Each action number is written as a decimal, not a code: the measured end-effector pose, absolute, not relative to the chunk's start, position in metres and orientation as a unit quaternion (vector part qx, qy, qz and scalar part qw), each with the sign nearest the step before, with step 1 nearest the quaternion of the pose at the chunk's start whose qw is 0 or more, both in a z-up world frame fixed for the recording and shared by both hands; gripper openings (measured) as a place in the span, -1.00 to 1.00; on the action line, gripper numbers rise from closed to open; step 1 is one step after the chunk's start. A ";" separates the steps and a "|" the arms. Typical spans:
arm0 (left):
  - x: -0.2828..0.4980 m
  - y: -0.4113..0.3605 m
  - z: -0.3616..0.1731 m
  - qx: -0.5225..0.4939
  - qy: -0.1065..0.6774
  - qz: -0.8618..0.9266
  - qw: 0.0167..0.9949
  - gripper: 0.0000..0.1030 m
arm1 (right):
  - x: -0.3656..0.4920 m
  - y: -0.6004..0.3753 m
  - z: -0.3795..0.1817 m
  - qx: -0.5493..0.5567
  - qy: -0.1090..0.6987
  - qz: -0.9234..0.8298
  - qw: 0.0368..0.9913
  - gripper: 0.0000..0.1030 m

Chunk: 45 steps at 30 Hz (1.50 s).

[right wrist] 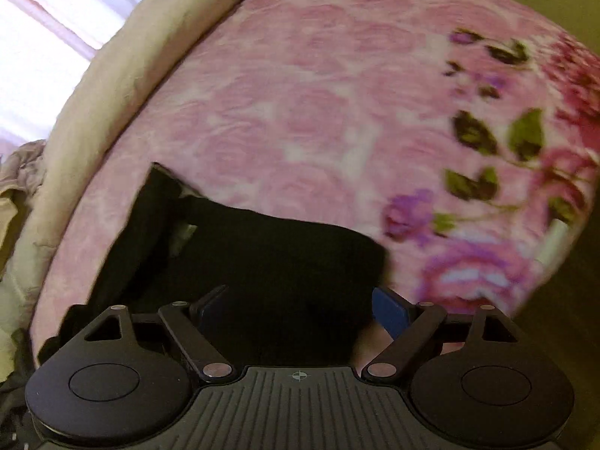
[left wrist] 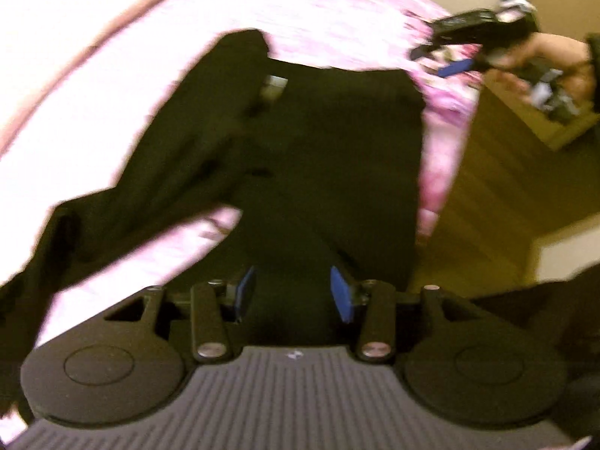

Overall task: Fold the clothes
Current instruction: 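Lift the black garment with both grippers and carry it over the bed, then lower the black garment onto the bed and open both grippers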

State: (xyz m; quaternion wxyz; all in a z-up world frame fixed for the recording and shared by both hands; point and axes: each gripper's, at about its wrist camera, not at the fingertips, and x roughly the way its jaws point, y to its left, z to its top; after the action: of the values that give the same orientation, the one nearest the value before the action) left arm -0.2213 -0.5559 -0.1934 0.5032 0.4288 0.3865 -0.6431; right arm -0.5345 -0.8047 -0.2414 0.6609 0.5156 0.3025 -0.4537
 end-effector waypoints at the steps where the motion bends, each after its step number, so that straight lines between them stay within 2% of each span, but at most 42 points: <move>1: -0.211 -0.561 -0.195 0.426 0.381 -0.639 0.515 -0.22 | -0.524 -0.809 -0.237 0.508 0.304 -0.447 0.670 0.65; 9: -0.144 -0.626 -0.216 0.408 0.344 -0.644 0.548 -0.18 | -0.434 -0.845 -0.212 0.421 0.344 -0.377 0.750 0.65; 16: -0.127 -0.700 -0.249 0.413 0.333 -0.652 0.542 -0.18 | -0.367 -0.908 -0.242 0.359 0.407 -0.286 0.790 0.65; 22: -0.126 -0.782 -0.299 0.423 0.337 -0.658 0.524 -0.18 | -0.334 -0.973 -0.315 0.335 0.475 -0.183 0.793 0.64; 24: -0.129 -0.806 -0.313 0.425 0.340 -0.664 0.512 -0.18 | -0.340 -0.981 -0.334 0.336 0.498 -0.154 0.784 0.64; 30: -0.118 -0.889 -0.349 0.376 0.406 -0.688 0.469 -0.13 | -0.423 -0.967 -0.368 0.391 0.487 -0.137 0.769 0.64; 34: -0.123 -0.934 -0.380 0.398 0.442 -0.681 0.427 -0.12 | -0.466 -0.938 -0.370 0.403 0.480 -0.159 0.763 0.64; 36: -0.133 -0.941 -0.387 0.427 0.431 -0.682 0.407 -0.11 | -0.488 -0.923 -0.372 0.409 0.477 -0.171 0.759 0.64; 38: -0.143 -0.942 -0.383 0.449 0.414 -0.686 0.395 -0.47 | -0.510 -0.909 -0.373 0.415 0.474 -0.182 0.756 0.64; 39: -0.147 -0.941 -0.381 0.456 0.412 -0.687 0.388 -0.60 | -0.517 -0.903 -0.374 0.421 0.470 -0.190 0.753 0.59; 40: -0.152 -0.939 -0.376 0.464 0.404 -0.690 0.381 -0.78 | -0.521 -0.900 -0.375 0.430 0.464 -0.200 0.748 0.29; 41: -0.157 -0.937 -0.370 0.474 0.389 -0.694 0.377 -0.87 | -0.525 -0.898 -0.375 0.442 0.457 -0.211 0.743 -0.04; 42: -0.164 -0.935 -0.361 0.482 0.372 -0.700 0.374 -0.87 | -0.529 -0.898 -0.375 0.458 0.447 -0.221 0.736 -0.19; 43: -0.171 -0.933 -0.350 0.485 0.355 -0.708 0.371 -0.88 | -0.532 -0.898 -0.375 0.474 0.438 -0.232 0.728 -0.63; 44: -0.176 -0.932 -0.339 0.482 0.343 -0.716 0.371 -0.89 | -0.535 -0.897 -0.371 0.479 0.430 -0.239 0.727 -0.79; 45: -0.182 -0.935 -0.325 0.475 0.331 -0.726 0.371 -0.89 | -0.536 -0.896 -0.363 0.475 0.425 -0.244 0.731 -0.83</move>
State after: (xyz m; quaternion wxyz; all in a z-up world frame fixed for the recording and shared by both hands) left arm -0.1816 -0.9348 -0.3248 0.3706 0.4753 0.3307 -0.7263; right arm -0.5357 -0.8960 -0.3626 0.7309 0.4748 0.4254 -0.2437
